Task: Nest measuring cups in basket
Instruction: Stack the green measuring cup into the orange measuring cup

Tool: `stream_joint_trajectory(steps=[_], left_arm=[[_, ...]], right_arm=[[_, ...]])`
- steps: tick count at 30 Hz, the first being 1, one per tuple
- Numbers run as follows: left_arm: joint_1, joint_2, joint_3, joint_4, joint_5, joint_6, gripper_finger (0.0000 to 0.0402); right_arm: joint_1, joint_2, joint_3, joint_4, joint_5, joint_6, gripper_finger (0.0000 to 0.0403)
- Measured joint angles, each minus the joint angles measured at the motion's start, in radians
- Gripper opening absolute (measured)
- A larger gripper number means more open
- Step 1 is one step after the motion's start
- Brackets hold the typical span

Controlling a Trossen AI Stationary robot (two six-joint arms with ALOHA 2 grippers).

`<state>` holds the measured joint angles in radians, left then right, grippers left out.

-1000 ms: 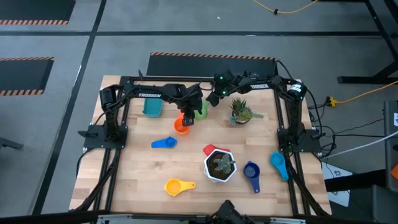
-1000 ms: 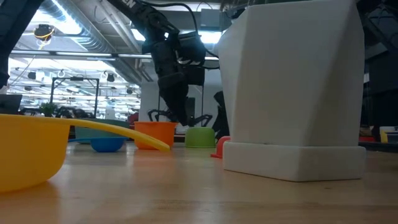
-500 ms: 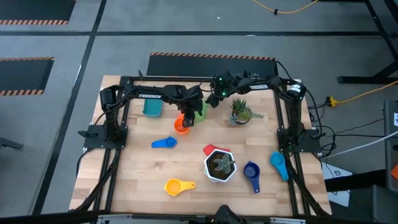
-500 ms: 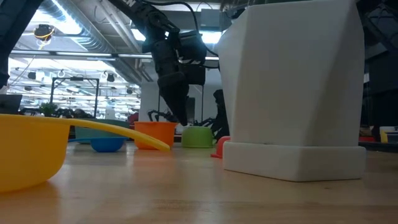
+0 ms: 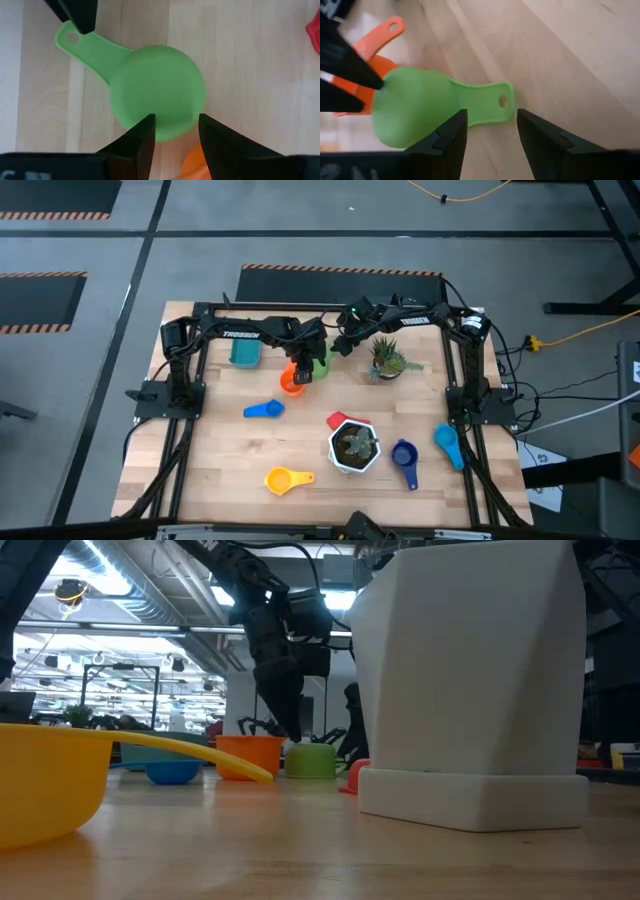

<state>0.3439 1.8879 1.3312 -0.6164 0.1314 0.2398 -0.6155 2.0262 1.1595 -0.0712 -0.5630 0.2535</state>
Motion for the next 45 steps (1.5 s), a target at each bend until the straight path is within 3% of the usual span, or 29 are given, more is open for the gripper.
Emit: stream_joint_trajectory(steps=[9, 27, 31, 41, 45], left_arm=[[-0.006, 0.015, 0.0, 0.008, -0.018, 0.01, 0.0143], [-0.008, 0.017, -0.002, 0.007, -0.035, 0.008, 0.0143], [-0.007, 0.017, -0.002, 0.007, -0.036, 0.008, 0.0143], [-0.007, 0.017, -0.003, 0.004, -0.037, 0.007, 0.0143], [-0.007, 0.018, -0.003, 0.006, -0.039, 0.007, 0.0143]], right_arm=[[0.002, 0.0, 0.0, -0.001, 0.077, 0.007, 0.0177], [0.026, 0.001, 0.0, 0.008, 0.0, 0.0, 0.017], [0.026, 0.001, 0.0, 0.008, 0.0, 0.0, 0.0144], [0.025, 0.002, 0.0, 0.009, 0.0, 0.001, 0.0016], [0.025, 0.002, 0.0, 0.01, -0.001, 0.0, 0.0012]])
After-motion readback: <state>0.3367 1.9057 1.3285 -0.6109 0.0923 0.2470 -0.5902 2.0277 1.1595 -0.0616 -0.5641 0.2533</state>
